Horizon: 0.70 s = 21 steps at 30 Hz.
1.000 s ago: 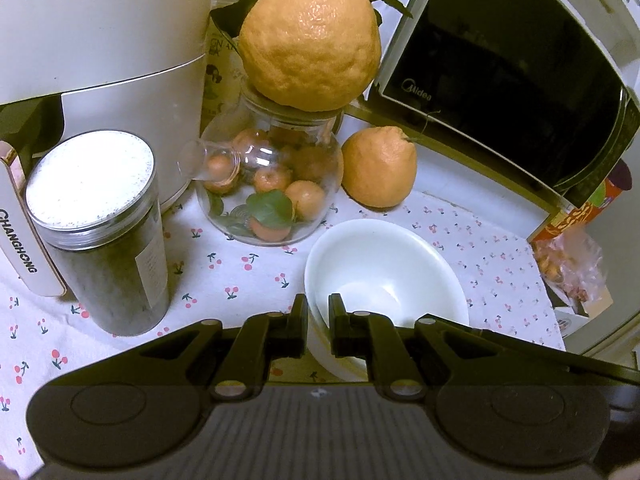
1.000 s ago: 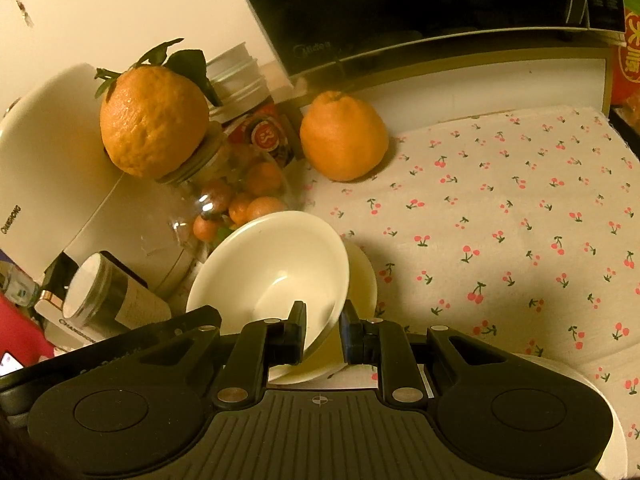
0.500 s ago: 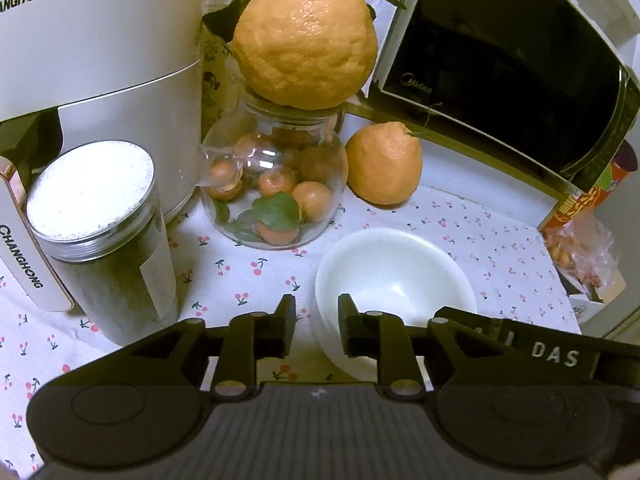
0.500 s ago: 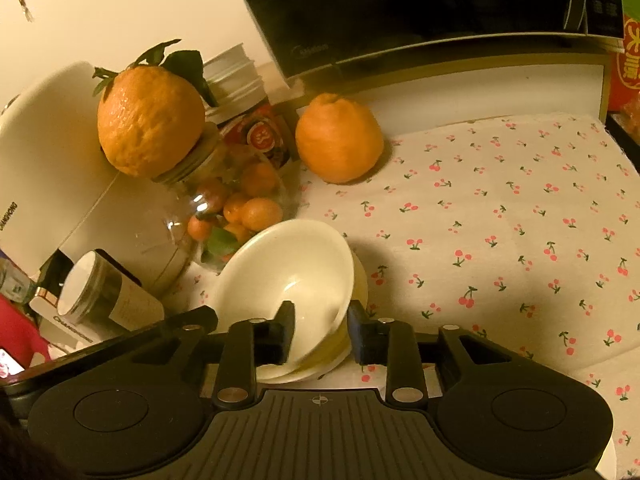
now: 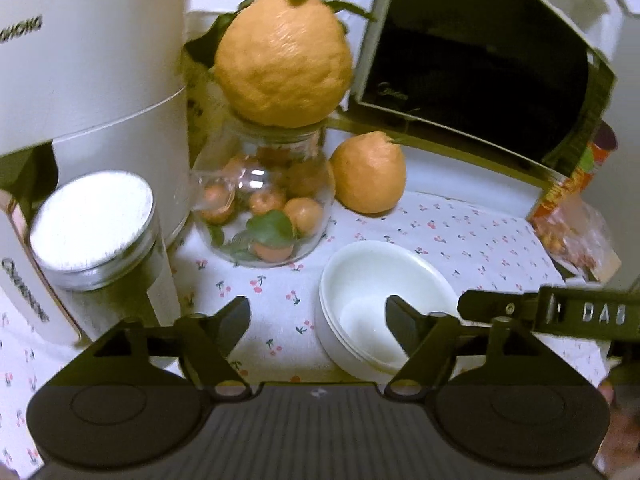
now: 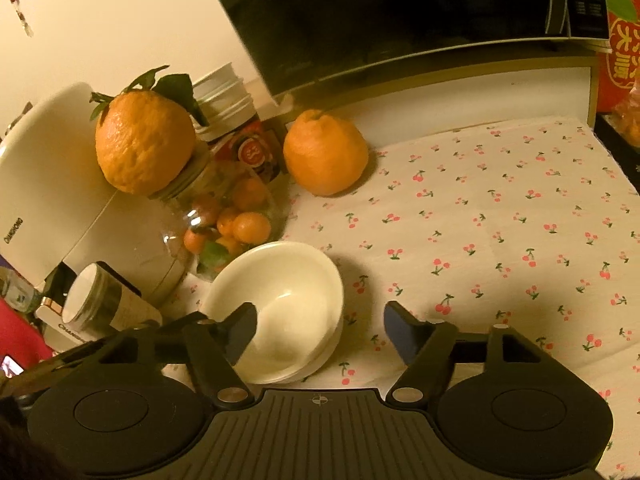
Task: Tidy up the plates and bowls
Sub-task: 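Move both grippers to the rim of the stacked bowls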
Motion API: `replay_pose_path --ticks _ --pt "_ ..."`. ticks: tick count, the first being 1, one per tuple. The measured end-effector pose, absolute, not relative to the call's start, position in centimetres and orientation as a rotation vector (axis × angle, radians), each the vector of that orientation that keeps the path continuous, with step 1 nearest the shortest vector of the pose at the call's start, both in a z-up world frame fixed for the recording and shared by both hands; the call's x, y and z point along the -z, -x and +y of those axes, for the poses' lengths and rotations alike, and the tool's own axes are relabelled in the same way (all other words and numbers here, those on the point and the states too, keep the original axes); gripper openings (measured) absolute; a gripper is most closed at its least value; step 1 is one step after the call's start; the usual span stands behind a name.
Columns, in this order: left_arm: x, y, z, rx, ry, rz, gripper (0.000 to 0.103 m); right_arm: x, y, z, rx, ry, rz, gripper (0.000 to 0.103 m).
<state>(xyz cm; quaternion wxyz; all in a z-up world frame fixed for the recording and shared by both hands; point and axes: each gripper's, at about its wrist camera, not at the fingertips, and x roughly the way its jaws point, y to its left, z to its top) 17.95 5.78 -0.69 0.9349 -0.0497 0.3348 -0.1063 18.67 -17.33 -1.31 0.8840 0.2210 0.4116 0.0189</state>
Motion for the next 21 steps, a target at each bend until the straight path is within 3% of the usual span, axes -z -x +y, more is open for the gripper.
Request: replay_pose_path --ticks 3,8,21 --pt "1.0 -17.5 5.9 0.251 0.052 0.660 0.084 1.4 -18.5 -17.7 -0.030 -0.452 0.859 0.083" --pt "1.7 -16.9 5.9 0.293 -0.037 0.639 0.090 1.9 -18.5 -18.0 -0.021 -0.441 0.871 0.085" --pt "4.0 -17.3 4.1 0.360 -0.202 0.688 0.092 3.2 -20.4 -17.1 -0.042 -0.462 0.906 0.085"
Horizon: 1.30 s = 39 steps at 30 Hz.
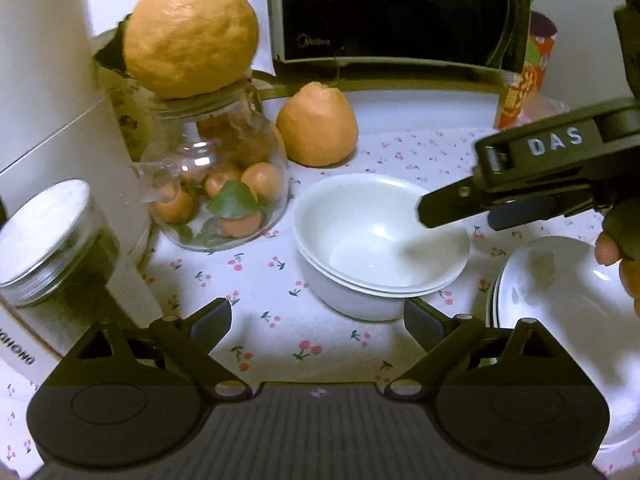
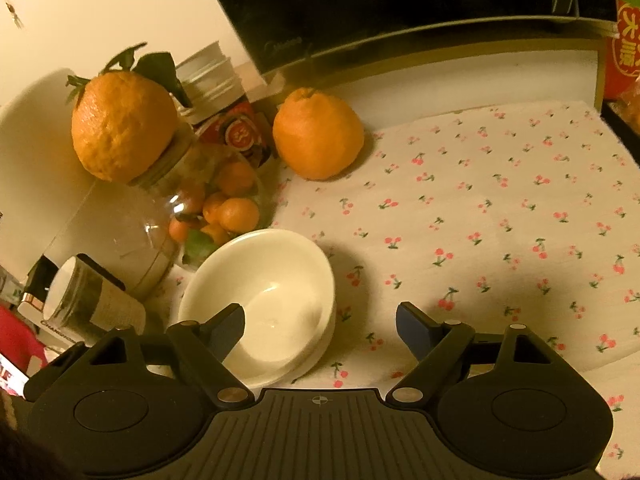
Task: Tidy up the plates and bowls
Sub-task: 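Move both grippers to the rim of the stacked bowls, then close the left gripper on the bowl stack while the right gripper grips its rim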
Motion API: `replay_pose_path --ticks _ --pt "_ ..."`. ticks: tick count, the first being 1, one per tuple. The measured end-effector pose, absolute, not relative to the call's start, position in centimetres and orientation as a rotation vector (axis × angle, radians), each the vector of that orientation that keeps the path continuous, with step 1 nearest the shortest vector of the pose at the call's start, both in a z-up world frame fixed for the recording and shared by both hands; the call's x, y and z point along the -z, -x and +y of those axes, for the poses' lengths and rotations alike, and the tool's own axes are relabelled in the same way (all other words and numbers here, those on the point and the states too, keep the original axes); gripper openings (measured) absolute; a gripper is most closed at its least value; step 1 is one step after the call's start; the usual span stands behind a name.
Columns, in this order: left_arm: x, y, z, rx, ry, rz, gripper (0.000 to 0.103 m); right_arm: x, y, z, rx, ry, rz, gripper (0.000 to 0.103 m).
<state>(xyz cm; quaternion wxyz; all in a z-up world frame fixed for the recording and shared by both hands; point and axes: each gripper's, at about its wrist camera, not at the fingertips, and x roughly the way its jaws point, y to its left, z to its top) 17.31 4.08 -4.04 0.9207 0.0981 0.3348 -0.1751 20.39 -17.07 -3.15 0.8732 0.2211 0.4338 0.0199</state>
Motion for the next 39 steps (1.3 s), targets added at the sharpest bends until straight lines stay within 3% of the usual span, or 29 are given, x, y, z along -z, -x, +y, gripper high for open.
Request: replay_pose_path --ticks 15,17,20,22,25,28,35,39 --pt "5.6 -18.6 2.5 0.461 -0.192 0.731 0.084 4.7 -22.8 -16.3 -0.042 -0.516 0.921 0.084" --pt "5.7 -18.7 2.1 0.475 -0.186 0.731 0.080 4.8 -22.9 -16.3 -0.041 -0.520 0.921 0.079" --pt "5.8 -19.0 1.8 0.488 -0.183 0.733 0.077 5.0 -23.0 -16.3 -0.039 -0.523 0.927 0.063" --pt "5.8 -19.1 1.6 0.487 -0.183 0.733 0.077 5.1 -23.1 -16.3 -0.038 -0.526 0.932 0.047" --pt "5.8 -19.2 1.7 0.489 -0.180 0.730 0.077 5.2 -23.1 -16.3 -0.041 -0.519 0.936 0.036" --pt "5.8 -19.3 1.8 0.489 -0.174 0.730 0.076 5.0 -22.9 -16.2 -0.039 -0.491 0.927 0.030" --pt "5.0 -19.0 2.2 0.480 -0.169 0.706 0.065 4.1 -22.4 -16.5 -0.042 -0.490 0.876 0.029" --pt "4.6 -18.7 2.4 0.477 -0.167 0.693 0.065 3.4 -22.0 -16.4 -0.062 -0.481 0.847 0.029"
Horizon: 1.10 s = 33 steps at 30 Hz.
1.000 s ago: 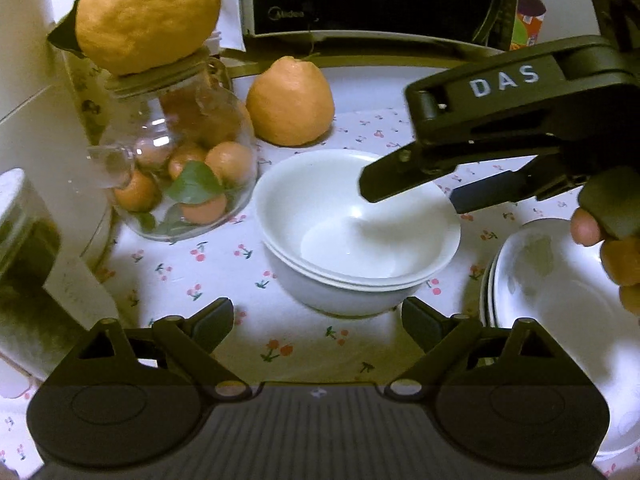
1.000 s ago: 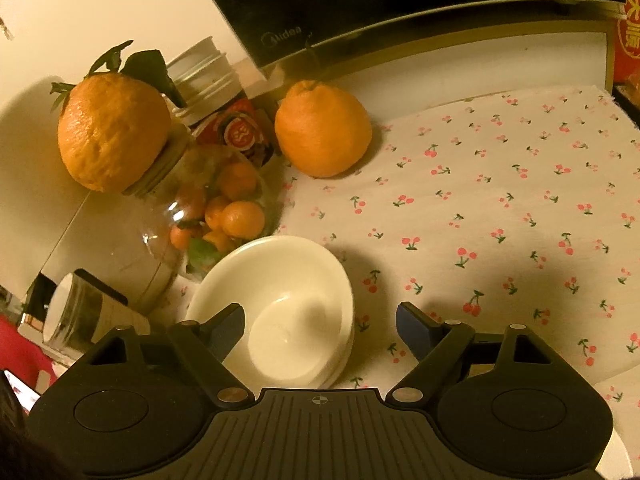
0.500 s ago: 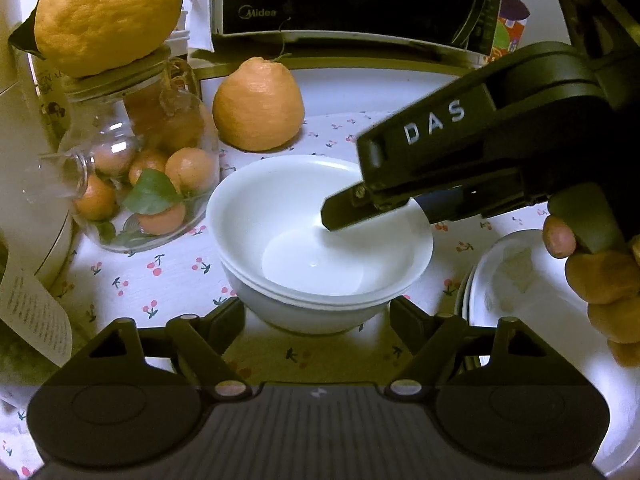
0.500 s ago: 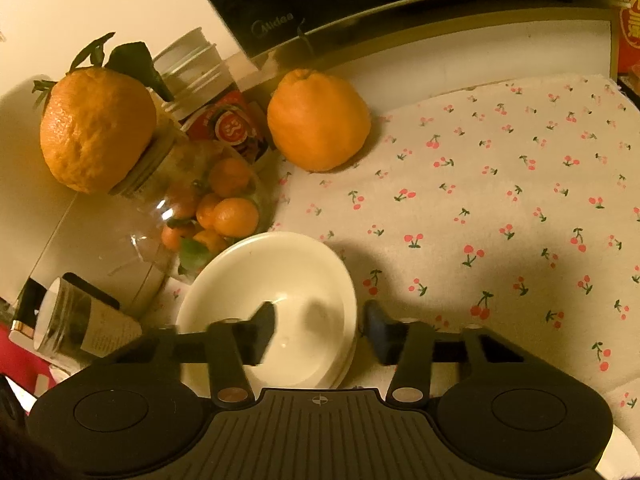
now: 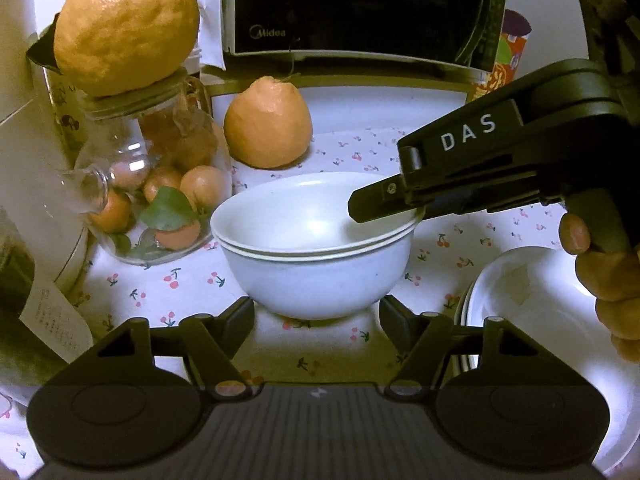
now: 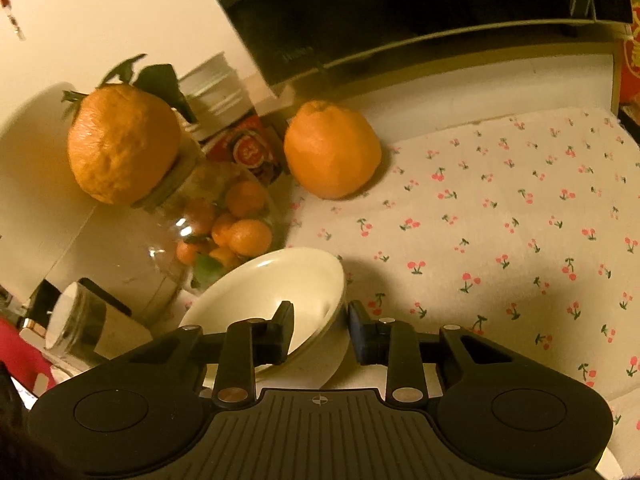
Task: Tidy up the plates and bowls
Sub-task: 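Close the left gripper on the bowl stack while the right gripper grips its rim, then lift the bowl stack with both grippers and carry it over the white plates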
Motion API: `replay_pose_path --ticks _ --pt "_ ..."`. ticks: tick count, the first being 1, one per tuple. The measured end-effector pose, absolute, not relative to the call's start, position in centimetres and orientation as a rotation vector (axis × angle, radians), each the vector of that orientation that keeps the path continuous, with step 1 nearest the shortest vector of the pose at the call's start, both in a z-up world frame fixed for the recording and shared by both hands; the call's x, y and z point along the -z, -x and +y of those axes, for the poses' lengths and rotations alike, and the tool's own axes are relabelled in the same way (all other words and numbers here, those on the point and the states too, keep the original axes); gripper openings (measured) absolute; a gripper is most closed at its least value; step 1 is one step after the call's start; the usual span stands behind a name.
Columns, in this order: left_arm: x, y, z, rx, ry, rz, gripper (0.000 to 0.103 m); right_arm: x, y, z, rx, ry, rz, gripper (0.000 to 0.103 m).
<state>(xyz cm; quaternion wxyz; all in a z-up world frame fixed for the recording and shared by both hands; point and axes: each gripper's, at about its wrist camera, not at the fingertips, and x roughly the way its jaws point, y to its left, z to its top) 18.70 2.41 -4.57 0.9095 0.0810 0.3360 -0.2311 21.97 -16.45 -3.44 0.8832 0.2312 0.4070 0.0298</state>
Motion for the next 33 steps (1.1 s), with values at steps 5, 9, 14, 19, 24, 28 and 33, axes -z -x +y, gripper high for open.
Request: replay_pose_path --ticks 5,9,14,19,24,28,33 --pt "4.2 -18.3 2.7 0.478 -0.173 0.679 0.065 2.8 -21.5 -16.0 -0.096 -0.440 0.816 0.028" --pt "3.7 -17.6 2.7 0.481 -0.172 0.663 0.065 2.1 -21.0 -16.0 -0.108 -0.422 0.794 0.028" --pt "2.7 -16.7 2.8 0.491 -0.168 0.639 0.065 0.9 -20.1 -16.1 -0.128 -0.407 0.757 0.028" --pt "1.7 -15.6 2.6 0.516 -0.176 0.621 0.065 -0.4 -18.6 -16.5 -0.154 -0.377 0.732 0.028" --pt "0.9 -13.9 2.1 0.555 -0.207 0.601 0.065 -1.6 -16.6 -17.1 -0.172 -0.342 0.713 0.028" --pt "0.6 -12.8 1.4 0.585 -0.229 0.595 0.065 -2.2 -14.7 -17.8 -0.180 -0.331 0.706 0.028" --pt "0.5 -11.6 0.7 0.621 -0.242 0.600 0.065 -2.6 -12.6 -18.7 -0.178 -0.314 0.704 0.028"
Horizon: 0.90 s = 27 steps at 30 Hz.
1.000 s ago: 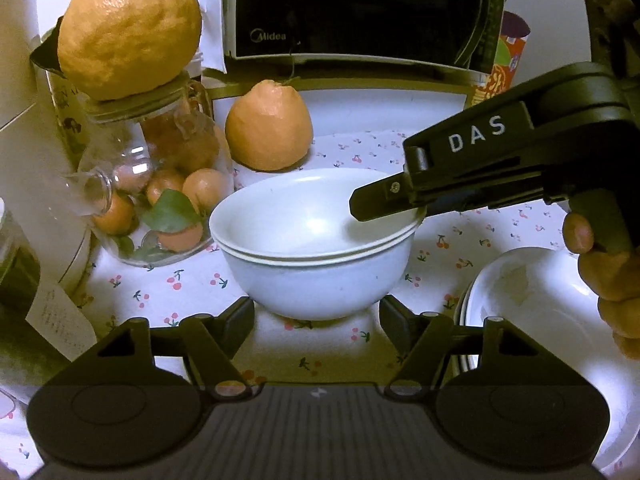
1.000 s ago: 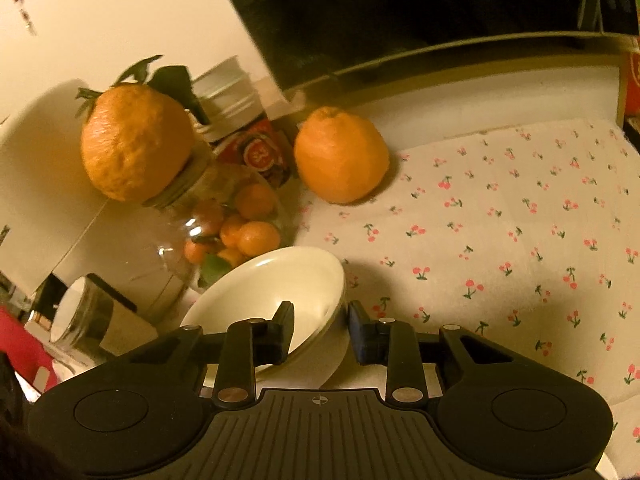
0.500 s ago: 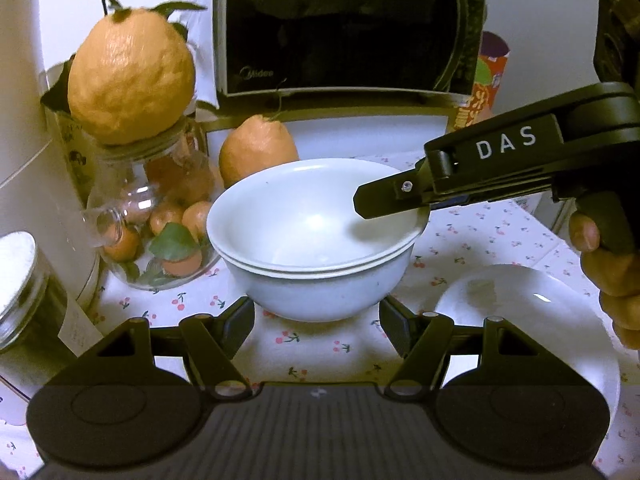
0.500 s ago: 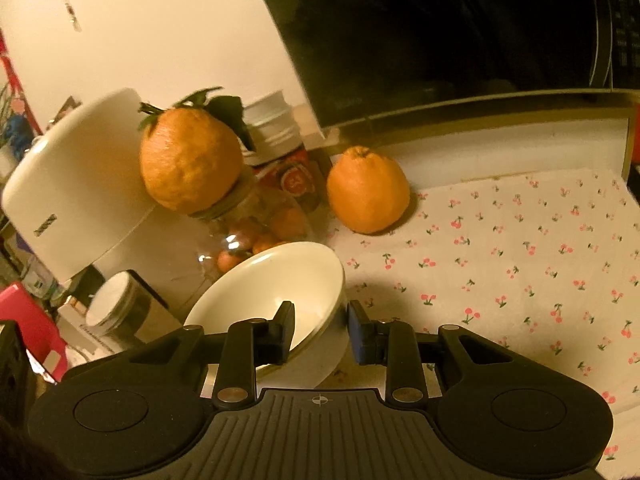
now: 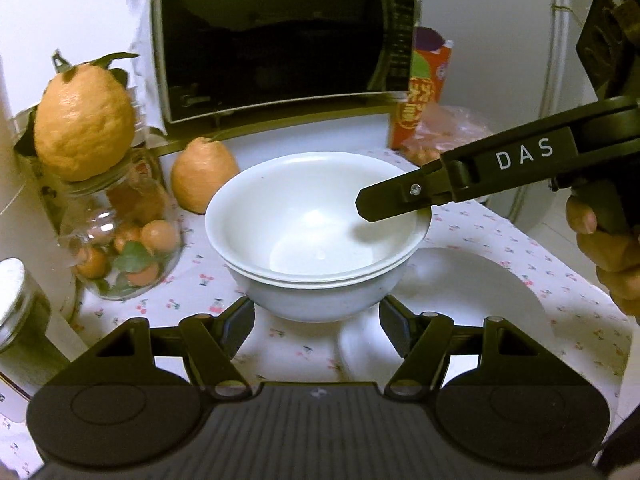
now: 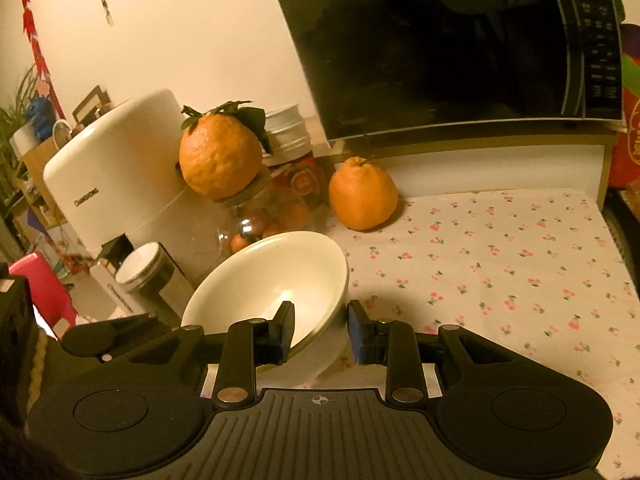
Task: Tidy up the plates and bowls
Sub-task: 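Lift the bowl stack with both grippers and carry it over the white plates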
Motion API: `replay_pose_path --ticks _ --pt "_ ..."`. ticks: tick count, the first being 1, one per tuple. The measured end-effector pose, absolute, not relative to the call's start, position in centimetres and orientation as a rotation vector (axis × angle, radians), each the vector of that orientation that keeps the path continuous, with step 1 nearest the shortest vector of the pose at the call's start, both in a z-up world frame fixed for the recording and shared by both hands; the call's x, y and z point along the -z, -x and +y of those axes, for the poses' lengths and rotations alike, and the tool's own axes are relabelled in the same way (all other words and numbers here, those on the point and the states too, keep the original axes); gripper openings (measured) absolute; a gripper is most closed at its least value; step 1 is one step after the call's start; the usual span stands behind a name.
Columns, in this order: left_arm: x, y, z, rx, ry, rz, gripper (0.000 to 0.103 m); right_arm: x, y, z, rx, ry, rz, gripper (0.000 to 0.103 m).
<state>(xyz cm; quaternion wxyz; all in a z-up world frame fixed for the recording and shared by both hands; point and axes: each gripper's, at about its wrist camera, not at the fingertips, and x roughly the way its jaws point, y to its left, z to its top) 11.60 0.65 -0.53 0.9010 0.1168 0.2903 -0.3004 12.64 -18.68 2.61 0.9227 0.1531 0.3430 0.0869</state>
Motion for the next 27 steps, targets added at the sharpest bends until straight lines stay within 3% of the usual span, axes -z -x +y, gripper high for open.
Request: replay_pose_path --ticks 27 --pt "3.3 -8.0 -3.8 0.736 -0.331 0.706 0.065 -0.1 -5.6 -22.0 -0.134 -0.253 0.810 0.028"
